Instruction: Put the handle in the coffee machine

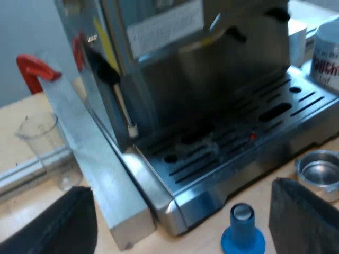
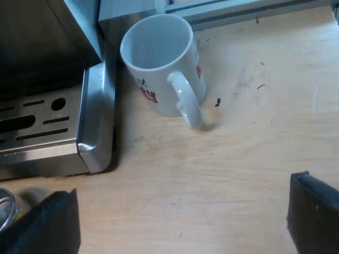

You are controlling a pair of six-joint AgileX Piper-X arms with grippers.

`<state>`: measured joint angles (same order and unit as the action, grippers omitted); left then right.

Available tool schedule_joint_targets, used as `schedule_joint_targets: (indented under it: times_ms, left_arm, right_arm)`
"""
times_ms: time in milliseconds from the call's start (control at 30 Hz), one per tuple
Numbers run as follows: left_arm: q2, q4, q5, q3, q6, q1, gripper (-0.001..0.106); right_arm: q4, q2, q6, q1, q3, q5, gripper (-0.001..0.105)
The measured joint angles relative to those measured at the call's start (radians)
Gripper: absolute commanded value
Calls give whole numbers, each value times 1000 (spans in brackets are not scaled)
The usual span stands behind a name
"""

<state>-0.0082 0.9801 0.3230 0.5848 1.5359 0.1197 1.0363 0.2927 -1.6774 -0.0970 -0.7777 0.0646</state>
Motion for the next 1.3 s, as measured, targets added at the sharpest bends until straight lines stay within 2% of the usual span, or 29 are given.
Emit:
schedule_joint_targets:
  times_ms: [100, 267, 433, 700, 800, 900, 1067, 1300]
  left_arm:
    - [33, 3, 52, 48, 0, 0, 68]
    - [200, -7, 158, 100, 0, 0, 68]
    - [325, -6, 309, 139, 0, 0, 68]
    - [487, -9, 449, 176, -28, 0, 68]
    - [527, -9, 461, 188, -59, 10, 68]
    - [555, -9, 461, 190, -99, 58, 68]
    - [591, -9, 462, 190, -107, 199, 68]
    - [633, 19, 465, 190, -109, 361, 68]
  right_arm:
    - [5, 52, -31, 0, -42, 18, 81]
    - [0, 120, -89, 0, -104, 41, 81]
    - [37, 183, -95, 0, -155, 68, 81]
    - [114, 270, -115, -7, -200, 149, 81]
    - [114, 286, -117, -55, -200, 150, 81]
    - [118, 310, -117, -125, -200, 152, 81]
    - [118, 359, -90, -287, -201, 74, 81]
    - [118, 432, -12, -497, -201, -27, 81]
